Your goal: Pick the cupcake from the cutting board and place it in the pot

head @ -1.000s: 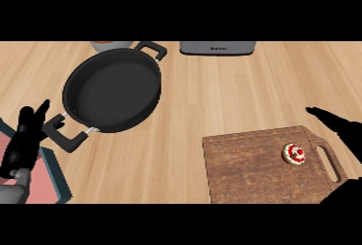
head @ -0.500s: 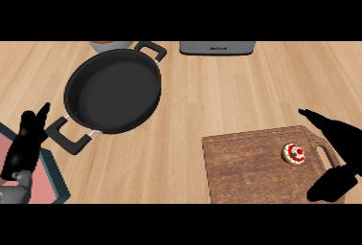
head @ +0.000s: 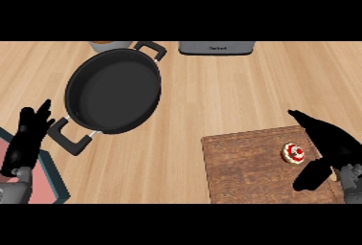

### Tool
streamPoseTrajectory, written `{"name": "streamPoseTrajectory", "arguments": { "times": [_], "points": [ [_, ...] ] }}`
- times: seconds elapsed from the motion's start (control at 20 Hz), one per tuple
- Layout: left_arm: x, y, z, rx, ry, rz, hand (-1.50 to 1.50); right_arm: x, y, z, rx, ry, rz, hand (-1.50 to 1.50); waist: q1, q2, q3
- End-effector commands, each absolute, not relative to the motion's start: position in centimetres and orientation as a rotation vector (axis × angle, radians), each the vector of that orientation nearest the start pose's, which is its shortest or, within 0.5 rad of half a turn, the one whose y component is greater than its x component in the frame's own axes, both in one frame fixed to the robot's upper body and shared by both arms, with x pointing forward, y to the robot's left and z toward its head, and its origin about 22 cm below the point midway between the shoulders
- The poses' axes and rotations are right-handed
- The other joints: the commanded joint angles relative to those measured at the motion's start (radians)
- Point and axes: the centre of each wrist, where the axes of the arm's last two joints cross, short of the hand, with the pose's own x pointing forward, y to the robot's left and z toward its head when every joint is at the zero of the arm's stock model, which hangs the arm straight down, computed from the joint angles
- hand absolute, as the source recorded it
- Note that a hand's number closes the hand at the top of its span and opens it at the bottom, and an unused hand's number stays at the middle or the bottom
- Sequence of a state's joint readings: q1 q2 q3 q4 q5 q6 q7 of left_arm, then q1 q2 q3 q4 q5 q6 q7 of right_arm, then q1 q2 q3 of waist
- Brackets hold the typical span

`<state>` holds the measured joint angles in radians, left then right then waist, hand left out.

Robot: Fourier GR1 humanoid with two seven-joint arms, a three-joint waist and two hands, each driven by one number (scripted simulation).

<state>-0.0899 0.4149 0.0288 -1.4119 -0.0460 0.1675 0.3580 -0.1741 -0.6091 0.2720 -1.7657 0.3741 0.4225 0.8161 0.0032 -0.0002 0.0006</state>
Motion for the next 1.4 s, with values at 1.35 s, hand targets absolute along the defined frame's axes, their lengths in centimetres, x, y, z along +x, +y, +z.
{"name": "streamPoseTrajectory", "arguments": {
  "times": [1.35],
  "points": [
    [25.3,33.6,3.7,0.53,-1.163,-0.115,0.0,27.2,-26.7,3.2,-0.679,-0.669,1.014,-1.5,-0.001,-0.001,0.0]
  ]
}}
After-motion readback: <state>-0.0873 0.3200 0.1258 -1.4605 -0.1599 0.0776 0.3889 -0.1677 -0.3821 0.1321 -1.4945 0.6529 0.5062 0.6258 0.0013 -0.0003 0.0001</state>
